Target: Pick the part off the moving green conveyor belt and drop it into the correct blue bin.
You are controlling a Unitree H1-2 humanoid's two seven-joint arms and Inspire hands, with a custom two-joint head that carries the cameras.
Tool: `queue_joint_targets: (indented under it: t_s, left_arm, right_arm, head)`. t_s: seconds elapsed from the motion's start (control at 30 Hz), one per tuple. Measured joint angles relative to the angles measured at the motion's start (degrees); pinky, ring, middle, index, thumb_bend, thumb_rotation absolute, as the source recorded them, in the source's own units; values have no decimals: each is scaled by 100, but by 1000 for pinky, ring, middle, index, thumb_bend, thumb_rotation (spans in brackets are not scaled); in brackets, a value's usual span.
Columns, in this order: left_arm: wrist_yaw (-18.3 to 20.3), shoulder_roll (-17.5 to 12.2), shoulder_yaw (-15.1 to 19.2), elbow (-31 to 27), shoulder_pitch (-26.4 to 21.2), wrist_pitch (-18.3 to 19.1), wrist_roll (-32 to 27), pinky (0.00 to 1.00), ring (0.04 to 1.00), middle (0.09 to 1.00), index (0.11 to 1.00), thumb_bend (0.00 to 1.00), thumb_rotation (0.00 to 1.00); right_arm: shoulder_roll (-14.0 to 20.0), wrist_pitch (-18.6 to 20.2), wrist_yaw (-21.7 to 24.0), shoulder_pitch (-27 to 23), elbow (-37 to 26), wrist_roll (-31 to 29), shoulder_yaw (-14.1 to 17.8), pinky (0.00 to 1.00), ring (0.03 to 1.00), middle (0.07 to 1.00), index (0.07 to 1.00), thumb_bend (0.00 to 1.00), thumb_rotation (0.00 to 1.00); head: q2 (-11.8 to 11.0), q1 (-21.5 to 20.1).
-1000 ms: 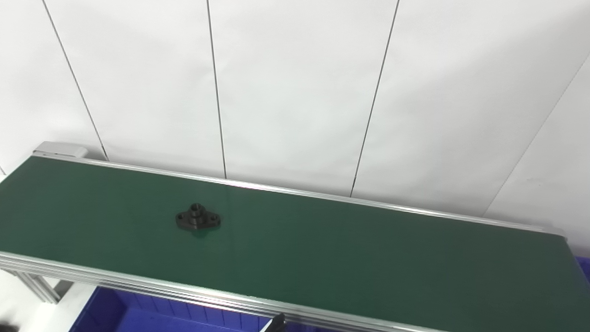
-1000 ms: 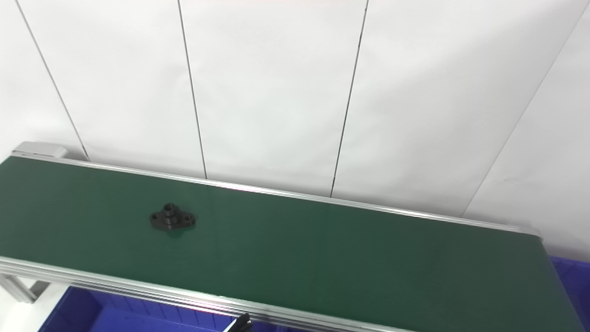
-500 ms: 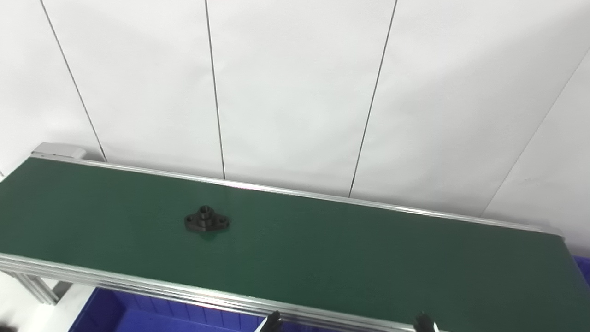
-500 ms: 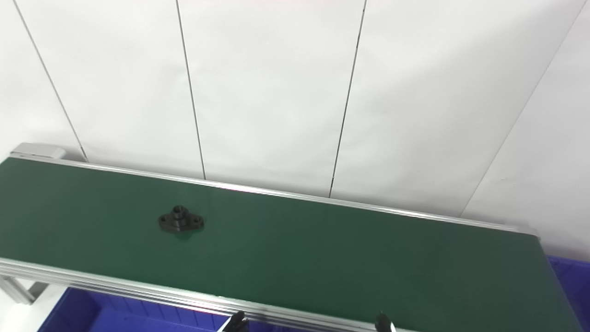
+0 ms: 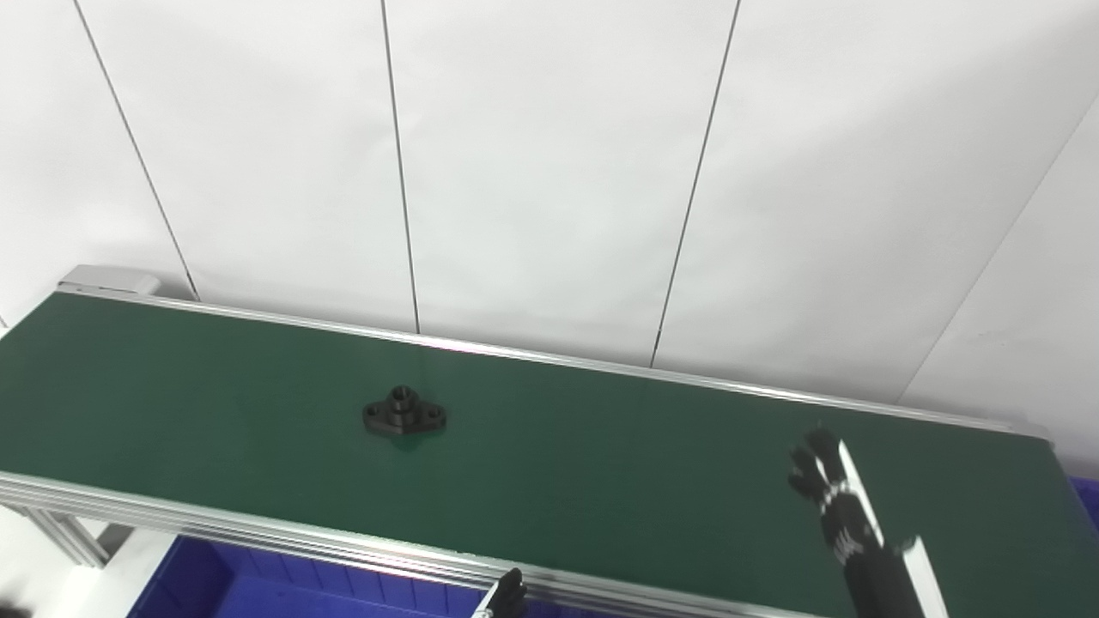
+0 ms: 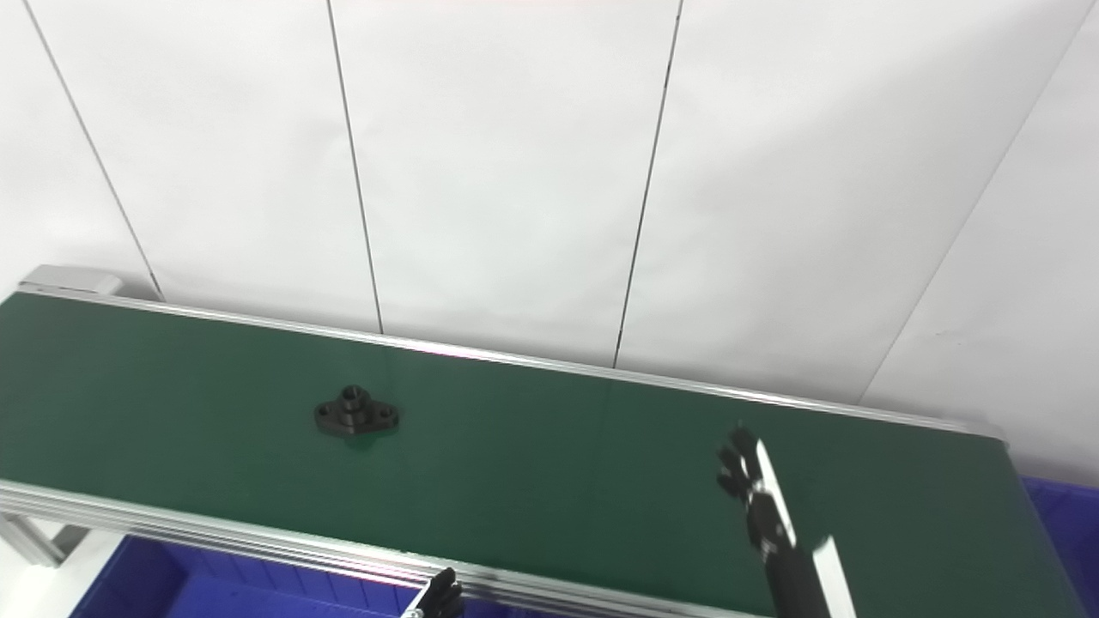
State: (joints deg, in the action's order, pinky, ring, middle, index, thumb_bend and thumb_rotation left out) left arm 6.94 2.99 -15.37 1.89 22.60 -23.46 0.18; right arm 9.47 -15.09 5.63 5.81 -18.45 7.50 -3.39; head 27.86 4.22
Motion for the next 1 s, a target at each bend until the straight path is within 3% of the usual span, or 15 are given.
queue_joint_targets:
  t_s: [0.17,0.3,0.6,0.7,0.83,1.0]
  left_arm:
    - [20,1,-62,0,-23,4,3,885,952,968,959,937,761]
    - [18,5,-88,1,-64,19,20,876,945,961,951,943,754]
    - [14,19,-156,10,-83,17,134,877,958,959,936,926,716]
    - [16,17,-164,10,-84,17,133,878,959,959,939,933,713]
    - [16,14,-173,8,-80,18,136,873,955,959,944,937,714]
    - [15,8,-187,9,-75,17,155,861,945,955,944,940,716]
  right_arm:
    - [221,522,40,-502,79,360,172,849,929,969,998,1000,602]
    - [501,979,147,-953,196,958,163,840,924,958,988,1000,612]
    - [797,1642,638,-2026,529,2353,-391,773,918,949,963,993,540]
    - [795,1890,822,-2329,642,2585,-560,774,909,940,959,999,501]
    - [784,2039,1005,-2640,849,2809,-743,764,896,930,960,1000,543]
    - [716,2113,1004,-3025,1607,2941,-936,783,901,928,955,1000,537]
  head:
    - [0,-17]
    - [26,9]
    - [62,0]
    - [70,0]
    - [97,18]
    - [79,53]
